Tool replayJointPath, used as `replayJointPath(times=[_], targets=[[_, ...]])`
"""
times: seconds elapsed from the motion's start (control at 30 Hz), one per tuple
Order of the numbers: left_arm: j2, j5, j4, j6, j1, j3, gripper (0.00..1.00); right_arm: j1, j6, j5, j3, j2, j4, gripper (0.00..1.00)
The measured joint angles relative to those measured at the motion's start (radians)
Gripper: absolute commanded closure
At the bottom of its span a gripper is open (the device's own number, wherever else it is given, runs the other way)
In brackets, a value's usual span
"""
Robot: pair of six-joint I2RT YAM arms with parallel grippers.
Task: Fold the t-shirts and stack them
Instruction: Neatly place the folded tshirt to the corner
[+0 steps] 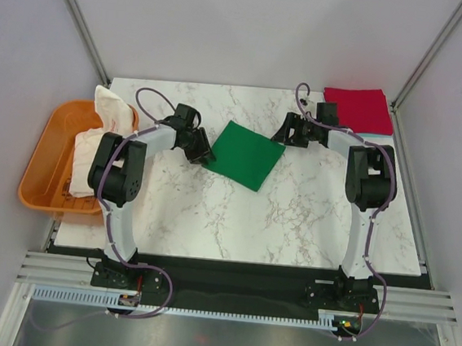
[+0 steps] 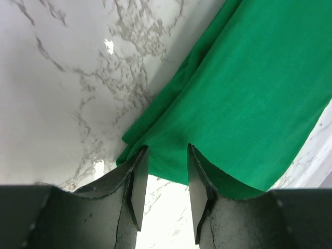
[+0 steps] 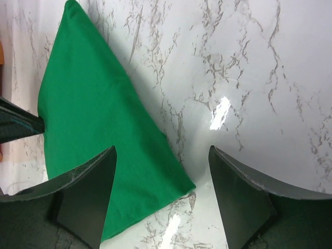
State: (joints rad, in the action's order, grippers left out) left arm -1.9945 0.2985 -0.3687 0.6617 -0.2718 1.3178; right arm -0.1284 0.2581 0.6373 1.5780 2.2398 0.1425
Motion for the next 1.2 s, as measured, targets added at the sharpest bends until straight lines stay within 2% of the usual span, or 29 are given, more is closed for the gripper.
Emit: replayJointPath(times=[0.57,1.07,1.2], targets=[[-0.013,-0.007,-0.005,-0.002,0.006,0.017,0.57,0.000,0.053,0.063,-0.136,-0.064,-0.055,0.19],[-0.013,-0.010,-0.001,-0.002,0.006,0.012,0.57,0.003,0.069,0.148,-0.144,-0.047,-0.050,0.33],[-0.013,-0.010,0.001,-0.002,0.006,0.011,0.57,0.003,0.074,0.159,-0.148,-0.043,-0.037,0.40]])
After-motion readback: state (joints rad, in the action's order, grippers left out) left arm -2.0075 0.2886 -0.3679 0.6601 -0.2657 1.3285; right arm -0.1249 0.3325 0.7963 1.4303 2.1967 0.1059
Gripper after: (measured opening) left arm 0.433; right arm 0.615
